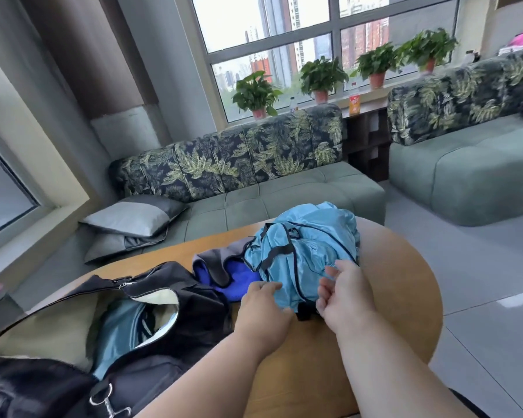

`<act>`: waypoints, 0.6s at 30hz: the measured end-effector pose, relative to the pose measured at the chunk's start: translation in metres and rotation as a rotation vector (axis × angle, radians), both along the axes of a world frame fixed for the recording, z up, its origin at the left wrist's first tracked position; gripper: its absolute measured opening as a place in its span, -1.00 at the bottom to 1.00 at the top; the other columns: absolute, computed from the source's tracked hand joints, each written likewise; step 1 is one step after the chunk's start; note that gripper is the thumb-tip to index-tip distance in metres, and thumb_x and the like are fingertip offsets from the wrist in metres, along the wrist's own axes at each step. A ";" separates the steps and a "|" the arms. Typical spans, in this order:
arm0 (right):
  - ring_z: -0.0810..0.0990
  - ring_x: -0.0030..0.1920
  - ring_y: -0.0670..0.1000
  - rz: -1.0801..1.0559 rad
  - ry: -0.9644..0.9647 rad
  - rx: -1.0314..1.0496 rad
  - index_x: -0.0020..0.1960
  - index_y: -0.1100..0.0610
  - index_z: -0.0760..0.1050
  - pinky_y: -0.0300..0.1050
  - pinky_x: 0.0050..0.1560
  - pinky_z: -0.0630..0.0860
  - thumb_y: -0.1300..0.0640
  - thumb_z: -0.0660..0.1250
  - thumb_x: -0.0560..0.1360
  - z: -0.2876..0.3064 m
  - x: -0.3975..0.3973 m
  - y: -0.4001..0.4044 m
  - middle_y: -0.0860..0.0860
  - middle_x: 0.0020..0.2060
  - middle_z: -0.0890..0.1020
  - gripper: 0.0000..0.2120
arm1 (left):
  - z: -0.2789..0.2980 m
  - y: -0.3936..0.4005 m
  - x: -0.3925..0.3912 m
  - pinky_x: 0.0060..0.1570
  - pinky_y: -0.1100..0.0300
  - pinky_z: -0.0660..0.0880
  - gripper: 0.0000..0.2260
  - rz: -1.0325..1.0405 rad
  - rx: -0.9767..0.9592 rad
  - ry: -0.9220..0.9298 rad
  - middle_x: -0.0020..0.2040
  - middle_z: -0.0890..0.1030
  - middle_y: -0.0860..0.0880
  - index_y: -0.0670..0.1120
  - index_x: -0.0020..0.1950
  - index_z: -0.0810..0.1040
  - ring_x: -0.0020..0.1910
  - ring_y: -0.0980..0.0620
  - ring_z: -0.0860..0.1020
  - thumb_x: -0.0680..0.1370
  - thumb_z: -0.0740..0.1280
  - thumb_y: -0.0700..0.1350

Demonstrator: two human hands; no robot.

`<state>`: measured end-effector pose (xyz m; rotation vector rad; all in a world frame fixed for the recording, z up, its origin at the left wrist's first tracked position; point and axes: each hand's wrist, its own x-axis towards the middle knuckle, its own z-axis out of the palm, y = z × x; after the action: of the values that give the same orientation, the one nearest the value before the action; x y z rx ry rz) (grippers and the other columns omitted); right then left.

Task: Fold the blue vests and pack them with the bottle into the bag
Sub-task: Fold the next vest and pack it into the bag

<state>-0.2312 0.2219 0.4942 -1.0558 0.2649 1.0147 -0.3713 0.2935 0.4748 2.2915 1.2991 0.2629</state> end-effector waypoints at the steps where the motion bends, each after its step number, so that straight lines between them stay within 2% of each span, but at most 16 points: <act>1: 0.36 -0.42 0.00 0.028 -0.002 0.017 -0.02 0.11 0.53 -0.13 -0.31 0.22 -0.01 0.22 0.61 0.003 0.003 -0.001 0.03 -0.37 0.49 -0.79 | -0.003 0.003 0.005 0.46 0.04 0.40 -0.45 0.030 -0.024 -0.019 0.52 0.33 0.03 0.09 0.54 0.44 0.48 -0.05 0.38 0.54 0.37 0.04; 3: 0.38 -0.42 0.00 0.045 -0.005 0.036 0.00 0.10 0.52 -0.12 -0.31 0.23 -0.01 0.22 0.61 0.006 0.010 -0.004 0.04 -0.38 0.53 -0.80 | -0.007 0.008 0.016 0.34 0.02 0.51 -0.49 0.084 -0.092 -0.079 0.48 0.37 0.01 0.10 0.45 0.50 0.35 -0.03 0.49 0.49 0.41 0.10; 4: 0.38 -0.42 0.00 0.039 0.003 0.042 0.02 0.10 0.52 -0.12 -0.30 0.24 -0.01 0.22 0.62 0.005 0.013 -0.004 0.04 -0.39 0.54 -0.80 | -0.009 0.010 0.021 0.22 0.09 0.55 -0.54 0.113 -0.150 -0.129 0.42 0.43 0.01 0.10 0.38 0.52 0.24 0.01 0.56 0.49 0.44 0.11; 6: 0.38 -0.41 -0.01 0.015 0.031 0.057 0.05 0.09 0.53 -0.13 -0.30 0.25 -0.01 0.23 0.62 0.004 0.018 -0.004 0.04 -0.37 0.55 -0.81 | -0.013 0.013 0.030 -0.10 0.23 0.53 -0.61 0.164 -0.280 -0.216 0.21 0.55 0.02 0.05 0.29 0.53 -0.02 0.11 0.60 0.52 0.50 0.10; 7: 0.39 -0.41 -0.01 0.003 0.045 0.064 0.06 0.10 0.53 -0.13 -0.29 0.26 0.00 0.23 0.62 0.004 0.019 -0.004 0.04 -0.36 0.56 -0.81 | -0.014 0.014 0.034 -0.16 0.24 0.50 -0.60 0.196 -0.317 -0.247 0.13 0.58 0.04 0.04 0.28 0.51 -0.07 0.13 0.59 0.52 0.52 0.10; 11: 0.41 -0.40 -0.02 -0.050 0.076 0.088 0.04 0.10 0.52 -0.14 -0.30 0.29 0.02 0.24 0.62 0.006 0.021 -0.001 0.05 -0.31 0.57 -0.83 | -0.023 0.027 0.047 0.12 0.07 0.53 -0.40 0.410 -0.323 -0.309 0.15 0.51 -0.01 -0.04 0.26 0.33 0.10 -0.07 0.56 0.45 0.59 0.14; 13: 0.42 -0.39 -0.02 -0.054 0.080 0.088 0.04 0.09 0.53 -0.14 -0.29 0.31 0.01 0.24 0.62 0.006 0.021 0.000 0.05 -0.30 0.58 -0.82 | -0.027 0.032 0.052 0.02 0.09 0.52 -0.43 0.496 -0.411 -0.382 0.09 0.55 -0.03 -0.11 0.21 0.34 0.01 -0.06 0.58 0.46 0.61 0.08; 16: 0.43 -0.38 -0.02 -0.047 0.070 0.077 0.04 0.09 0.54 -0.14 -0.28 0.33 0.01 0.23 0.63 0.006 0.017 0.000 0.05 -0.29 0.58 -0.81 | -0.033 0.038 0.050 -0.22 0.14 0.54 -0.72 0.453 -0.444 -0.407 -0.15 0.67 -0.04 -0.22 0.04 0.63 -0.20 -0.03 0.61 0.50 0.54 -0.04; 18: 0.43 -0.38 -0.02 -0.046 0.053 0.067 0.06 0.10 0.54 -0.16 -0.29 0.33 0.01 0.23 0.64 0.008 0.015 0.000 0.05 -0.27 0.58 -0.81 | -0.034 0.040 0.044 -0.23 0.05 0.54 -0.75 0.438 -0.419 -0.448 -0.25 0.63 -0.08 -0.27 -0.05 0.62 -0.27 -0.07 0.55 0.51 0.50 -0.08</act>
<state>-0.2159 0.2215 0.5017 -0.9588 0.2949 1.0049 -0.3274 0.3337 0.4410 1.4806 1.4329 0.5559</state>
